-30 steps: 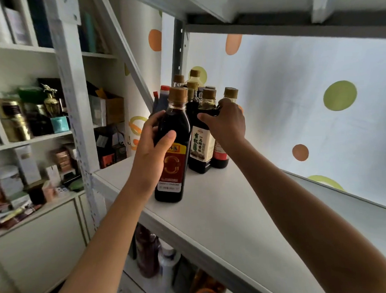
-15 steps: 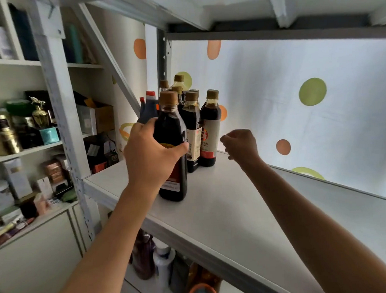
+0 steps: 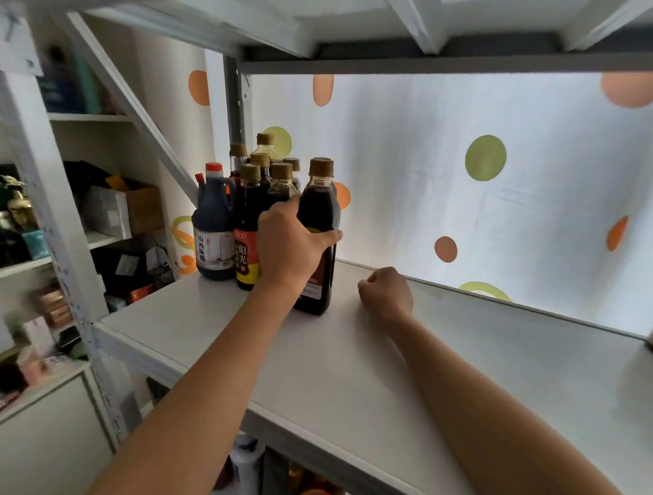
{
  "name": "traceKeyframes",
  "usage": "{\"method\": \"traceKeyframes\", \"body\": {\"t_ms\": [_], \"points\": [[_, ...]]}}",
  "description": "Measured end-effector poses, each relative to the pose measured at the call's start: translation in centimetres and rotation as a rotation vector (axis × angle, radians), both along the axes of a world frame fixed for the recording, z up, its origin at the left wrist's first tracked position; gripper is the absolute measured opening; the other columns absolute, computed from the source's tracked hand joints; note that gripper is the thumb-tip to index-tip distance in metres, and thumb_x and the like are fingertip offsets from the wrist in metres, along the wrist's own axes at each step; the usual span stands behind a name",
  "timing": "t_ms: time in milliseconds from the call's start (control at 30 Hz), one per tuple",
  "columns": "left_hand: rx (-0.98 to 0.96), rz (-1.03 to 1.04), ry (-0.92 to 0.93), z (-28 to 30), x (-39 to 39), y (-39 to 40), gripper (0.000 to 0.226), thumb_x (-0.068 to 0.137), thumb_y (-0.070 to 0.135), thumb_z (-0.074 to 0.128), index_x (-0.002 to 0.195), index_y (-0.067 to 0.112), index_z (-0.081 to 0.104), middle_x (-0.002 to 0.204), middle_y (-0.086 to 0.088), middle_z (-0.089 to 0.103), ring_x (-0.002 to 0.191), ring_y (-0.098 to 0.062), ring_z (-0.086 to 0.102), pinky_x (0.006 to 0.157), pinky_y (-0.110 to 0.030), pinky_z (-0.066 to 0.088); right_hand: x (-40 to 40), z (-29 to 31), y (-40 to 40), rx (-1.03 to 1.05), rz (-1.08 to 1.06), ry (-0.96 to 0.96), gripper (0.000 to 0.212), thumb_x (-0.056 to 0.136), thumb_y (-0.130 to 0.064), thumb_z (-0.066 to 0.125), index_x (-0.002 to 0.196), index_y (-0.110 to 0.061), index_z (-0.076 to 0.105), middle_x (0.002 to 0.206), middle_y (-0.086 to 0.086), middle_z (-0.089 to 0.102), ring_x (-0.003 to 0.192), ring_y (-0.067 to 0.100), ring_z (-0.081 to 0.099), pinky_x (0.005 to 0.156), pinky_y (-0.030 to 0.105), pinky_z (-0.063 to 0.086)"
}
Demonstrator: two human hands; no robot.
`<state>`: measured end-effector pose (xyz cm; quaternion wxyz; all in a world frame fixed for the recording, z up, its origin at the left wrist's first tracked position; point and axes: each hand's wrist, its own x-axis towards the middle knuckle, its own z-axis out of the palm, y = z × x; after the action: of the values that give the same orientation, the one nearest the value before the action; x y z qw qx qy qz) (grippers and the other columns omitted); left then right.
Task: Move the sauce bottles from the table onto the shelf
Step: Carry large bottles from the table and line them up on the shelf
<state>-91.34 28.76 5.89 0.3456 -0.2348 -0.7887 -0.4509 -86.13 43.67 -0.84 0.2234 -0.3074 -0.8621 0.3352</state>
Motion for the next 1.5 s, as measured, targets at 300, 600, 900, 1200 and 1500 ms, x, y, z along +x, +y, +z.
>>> {"method": "traceKeyframes", "body": {"t_ms": [300,600,900,1200,1500], "points": [[0.022,0.122,-0.016,-0.5,0.3,0.8,0.074,0.063,0.053,0.083,0.121,0.012,0.062,0.116,-0.004,0.057,0.097,-0.021,0.062,0.078,-0.027,0.053,-0.4,-1.2,0.0,0.218,0.062,-0.116,0.018,0.083,-0.02,0.055,0.09,-0.01,0.069,0.094,0.009,0.069,0.089,0.03,0.064,0.066,0.028,0.04],[-0.018,0.206,-0.019,-1.0,0.5,2.5,0.077,0.069,0.054,0.079,0.128,0.011,0.054,0.119,-0.008,0.055,0.102,-0.022,0.058,0.076,-0.032,0.056,-0.6,-1.4,0.2,0.327,0.095,-0.176,0.022,0.087,-0.021,0.053,0.1,-0.01,0.066,0.105,0.011,0.069,0.097,0.032,0.064,0.072,0.03,0.043],[-0.239,0.158,-0.108,-3.0,2.7,0.8,0.091,0.077,0.045,0.076,0.146,0.009,0.03,0.143,-0.014,0.039,0.129,-0.031,0.041,0.091,-0.041,0.051,2.0,-0.6,-1.7,0.528,0.2,-0.278,0.034,0.097,-0.019,0.045,0.123,-0.007,0.062,0.127,0.015,0.057,0.122,0.033,0.049,0.098,0.036,0.04],[-0.572,-0.228,-0.393,-8.4,10.7,-7.1,0.062,0.1,0.043,0.042,0.152,0.014,0.024,0.16,0.0,0.02,0.149,-0.016,0.005,0.12,-0.039,0.016,9.8,-1.4,-7.3,0.428,0.32,-0.331,0.053,0.102,-0.033,0.042,0.148,-0.007,0.037,0.157,0.012,0.036,0.147,0.025,0.029,0.118,0.034,0.023],[-0.733,-0.127,-0.28,-12.6,18.0,-13.5,0.056,0.104,0.042,0.019,0.153,0.016,0.021,0.162,0.0,0.016,0.15,-0.015,0.005,0.122,-0.043,0.001,18.6,-2.4,-12.2,0.543,0.465,-0.428,0.056,0.106,-0.045,0.031,0.154,-0.016,0.028,0.166,0.007,0.019,0.154,0.02,0.013,0.124,0.041,0.01]]}}
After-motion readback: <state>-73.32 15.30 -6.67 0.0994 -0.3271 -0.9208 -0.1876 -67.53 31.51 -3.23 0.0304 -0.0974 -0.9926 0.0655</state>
